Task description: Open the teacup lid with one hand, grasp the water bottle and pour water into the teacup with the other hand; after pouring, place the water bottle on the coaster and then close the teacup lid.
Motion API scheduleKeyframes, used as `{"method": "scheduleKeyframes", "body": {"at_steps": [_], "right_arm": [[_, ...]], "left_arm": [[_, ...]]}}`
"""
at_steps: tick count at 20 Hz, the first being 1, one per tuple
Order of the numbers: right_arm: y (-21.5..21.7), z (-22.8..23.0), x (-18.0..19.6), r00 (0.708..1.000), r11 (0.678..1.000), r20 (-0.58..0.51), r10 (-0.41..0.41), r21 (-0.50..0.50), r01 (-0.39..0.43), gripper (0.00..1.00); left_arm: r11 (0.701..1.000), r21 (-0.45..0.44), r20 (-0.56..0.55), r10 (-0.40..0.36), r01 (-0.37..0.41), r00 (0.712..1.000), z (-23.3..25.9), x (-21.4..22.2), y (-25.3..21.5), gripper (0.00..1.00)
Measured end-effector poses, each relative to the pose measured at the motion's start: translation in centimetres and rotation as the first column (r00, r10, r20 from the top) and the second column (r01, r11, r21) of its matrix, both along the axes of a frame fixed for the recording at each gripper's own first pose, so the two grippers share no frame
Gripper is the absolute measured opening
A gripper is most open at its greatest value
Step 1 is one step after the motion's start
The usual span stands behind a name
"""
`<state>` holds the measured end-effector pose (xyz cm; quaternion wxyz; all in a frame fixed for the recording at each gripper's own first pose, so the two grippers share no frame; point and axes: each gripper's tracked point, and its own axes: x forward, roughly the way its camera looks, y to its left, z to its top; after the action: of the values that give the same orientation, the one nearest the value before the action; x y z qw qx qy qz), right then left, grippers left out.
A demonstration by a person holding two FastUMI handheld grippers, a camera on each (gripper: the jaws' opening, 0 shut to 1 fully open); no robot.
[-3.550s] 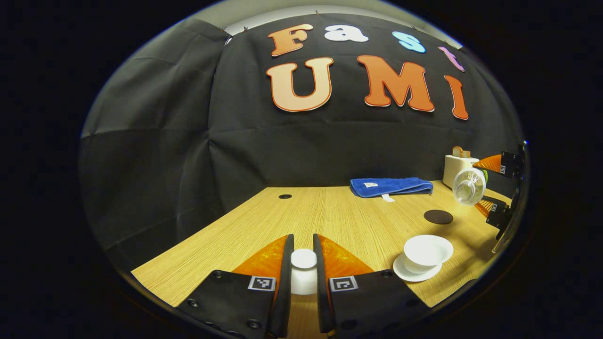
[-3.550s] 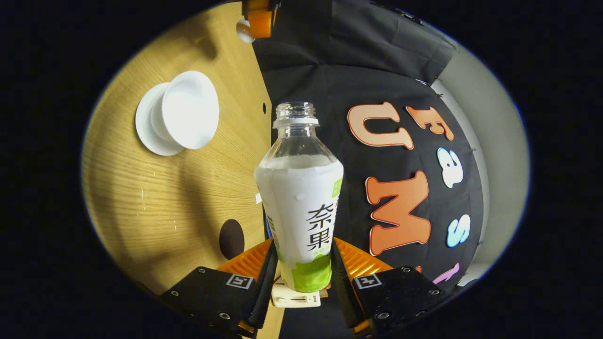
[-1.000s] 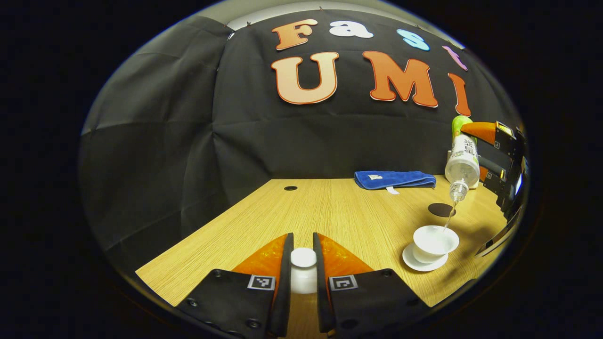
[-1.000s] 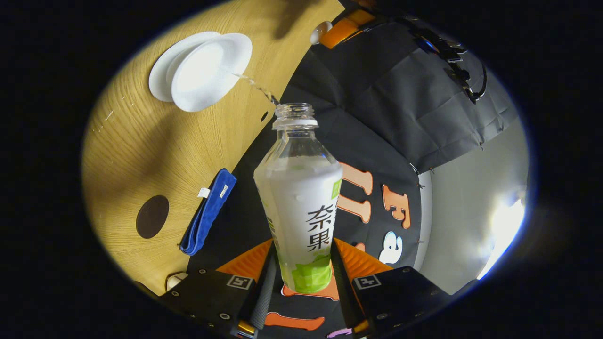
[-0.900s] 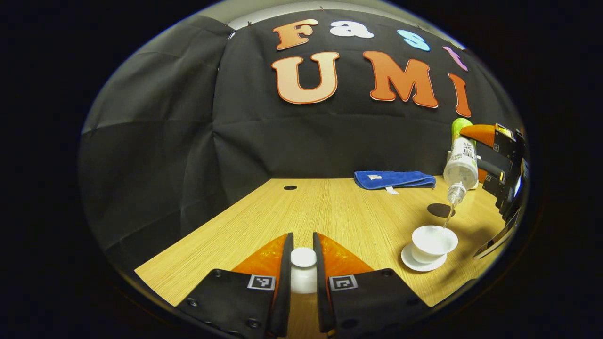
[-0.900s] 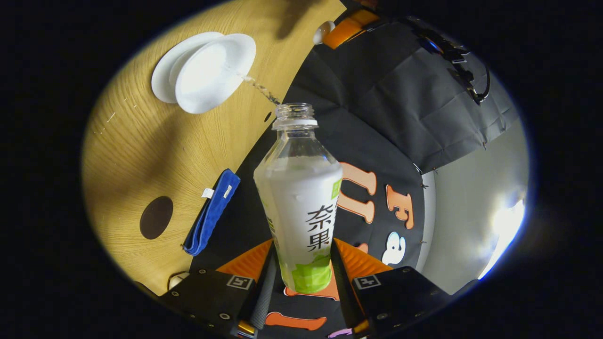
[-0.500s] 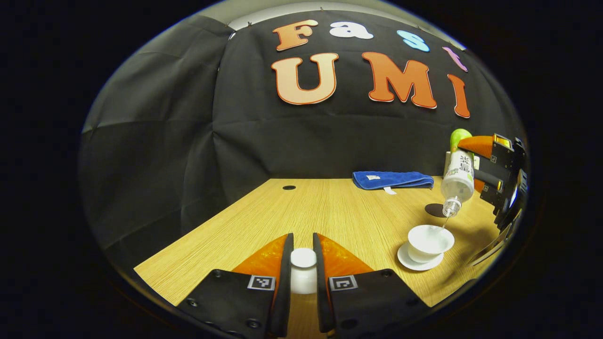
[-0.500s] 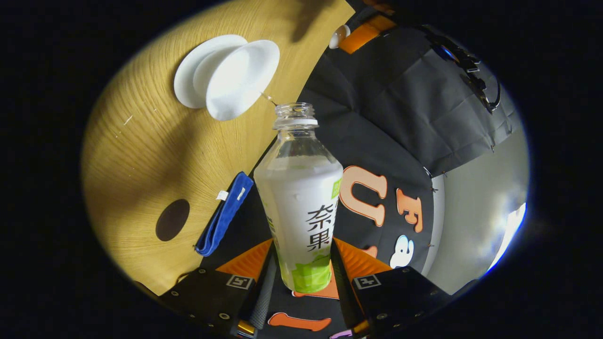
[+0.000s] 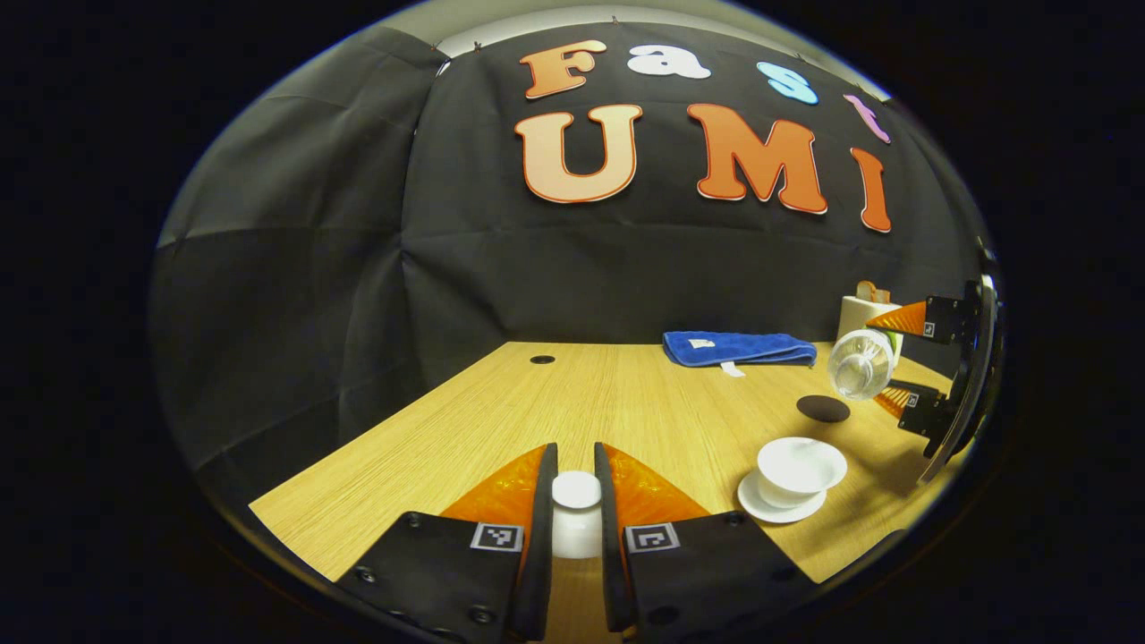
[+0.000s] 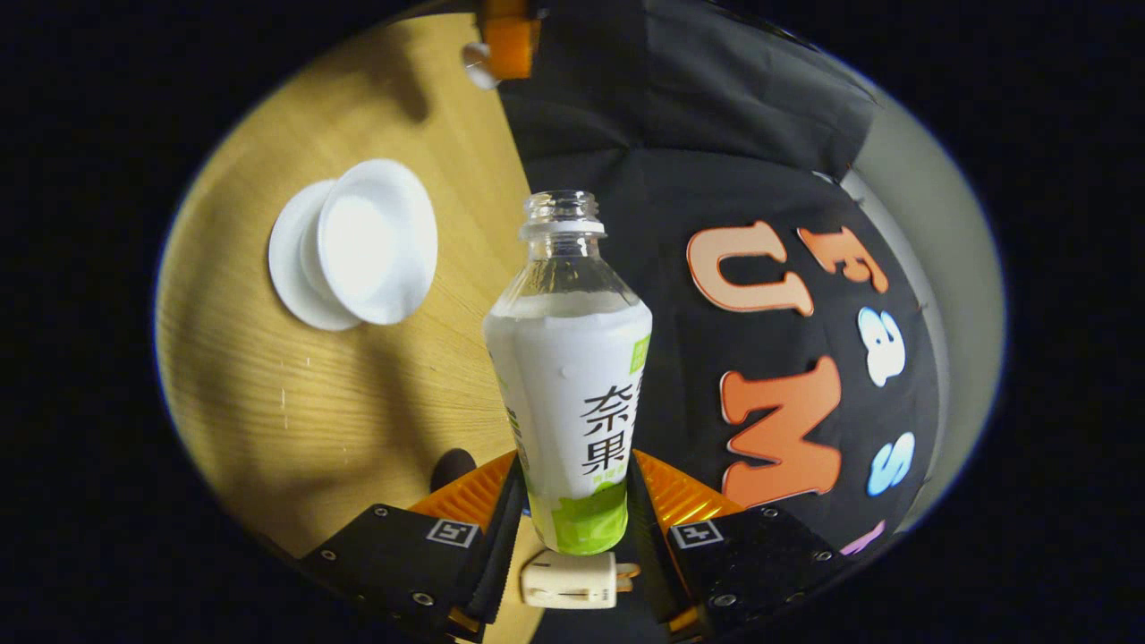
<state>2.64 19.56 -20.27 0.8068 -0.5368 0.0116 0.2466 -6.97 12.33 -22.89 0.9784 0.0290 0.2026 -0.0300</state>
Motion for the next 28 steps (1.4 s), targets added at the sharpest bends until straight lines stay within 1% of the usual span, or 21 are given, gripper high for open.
{"method": "scheduleKeyframes", "body": {"at_steps": [2, 3, 4, 5, 7, 9, 11, 12, 14, 16, 18, 19, 20, 21, 23, 25, 26, 28], "right_arm": [[0.0, 0.6, 0.3, 0.998, 0.993, -0.061, -0.026, 0.113, 0.033, 0.63], [-0.5, 1.1, 0.7, 0.995, 0.984, -0.089, -0.047, 0.167, 0.061, 0.63], [-1.1, 1.6, 1.4, 0.992, 0.971, -0.101, -0.075, 0.220, 0.096, 0.63], [-1.8, 2.0, 2.1, 0.987, 0.951, -0.117, -0.110, 0.276, 0.138, 0.64], [-3.2, 1.9, 3.6, 0.969, 0.903, -0.186, -0.164, 0.368, 0.223, 0.64], [-4.4, 1.6, 5.0, 0.949, 0.849, -0.236, -0.208, 0.438, 0.295, 0.64], [-4.8, 1.5, 5.6, 0.929, 0.796, -0.312, -0.196, 0.503, 0.337, 0.64], [-5.2, 1.8, 6.1, 0.919, 0.764, -0.346, -0.190, 0.536, 0.360, 0.63], [-5.5, 2.1, 6.1, 0.905, 0.705, -0.383, -0.188, 0.588, 0.395, 0.64], [-6.2, 1.8, 6.6, 0.888, 0.644, -0.419, -0.189, 0.629, 0.435, 0.64], [-6.4, 0.9, 7.5, 0.868, 0.588, -0.468, -0.168, 0.659, 0.469, 0.63], [-5.8, 0.0, 7.4, 0.852, 0.555, -0.506, -0.132, 0.674, 0.487, 0.63], [-5.7, -0.7, 7.6, 0.831, 0.524, -0.545, -0.114, 0.678, 0.516, 0.64], [-5.6, -1.6, 7.7, 0.812, 0.494, -0.575, -0.099, 0.680, 0.542, 0.64], [-5.0, -2.4, 8.2, 0.789, 0.442, -0.608, -0.090, 0.686, 0.578, 0.64], [-4.3, -4.2, 8.6, 0.773, 0.403, -0.632, -0.059, 0.693, 0.597, 0.64], [-4.4, -5.0, 8.6, 0.763, 0.388, -0.644, -0.053, 0.691, 0.610, 0.64], [-4.3, -6.3, 8.6, 0.742, 0.384, -0.668, -0.058, 0.671, 0.635, 0.64]], "left_arm": [[1.000, -0.009, 0.007, -0.019, 0.019, 1.000, 0.4, 0.1, -1.0, 0.27], [1.000, -0.010, 0.014, -0.028, 0.028, 1.000, 0.7, 0.1, -1.4, 0.27], [0.999, -0.012, 0.020, -0.037, 0.037, 0.999, 0.9, 0.1, -1.9, 0.27], [0.999, -0.017, 0.027, -0.041, 0.042, 0.999, 1.2, 0.2, -2.4, 0.27], [0.998, -0.028, 0.039, -0.062, 0.063, 0.997, 1.8, 0.3, -3.8, 0.28], [0.996, -0.026, 0.059, -0.087, 0.089, 0.994, 2.5, 0.4, -5.2, 0.27], [0.992, -0.025, 0.070, -0.119, 0.121, 0.990, 2.9, 0.4, -6.5, 0.28], [0.990, -0.020, 0.069, -0.135, 0.137, 0.988, 2.9, 0.4, -7.1, 0.27], [0.988, -0.017, 0.077, -0.153, 0.155, 0.985, 3.2, 0.5, -8.0, 0.28], [0.986, -0.019, 0.082, -0.164, 0.166, 0.983, 3.4, 0.6, -8.7, 0.28], [0.984, -0.026, 0.088, -0.171, 0.174, 0.981, 3.7, 0.6, -9.4, 0.28], [0.984, -0.026, 0.093, -0.175, 0.178, 0.980, 3.8, 0.6, -9.6, 0.28], [0.983, -0.024, 0.092, -0.178, 0.181, 0.980, 3.8, 0.6, -9.8, 0.27], [0.983, -0.024, 0.092, -0.180, 0.183, 0.979, 3.7, 0.6, -10.0, 0.28], [0.982, -0.026, 0.084, -0.187, 0.190, 0.979, 3.4, 0.6, -10.4, 0.27], [0.981, -0.026, 0.079, -0.189, 0.192, 0.979, 3.1, 0.4, -10.6, 0.27], [0.981, -0.025, 0.078, -0.190, 0.192, 0.979, 3.0, 0.5, -10.7, 0.28], [0.981, -0.036, 0.069, -0.189, 0.192, 0.980, 2.7, 0.4, -10.8, 0.28]]}}
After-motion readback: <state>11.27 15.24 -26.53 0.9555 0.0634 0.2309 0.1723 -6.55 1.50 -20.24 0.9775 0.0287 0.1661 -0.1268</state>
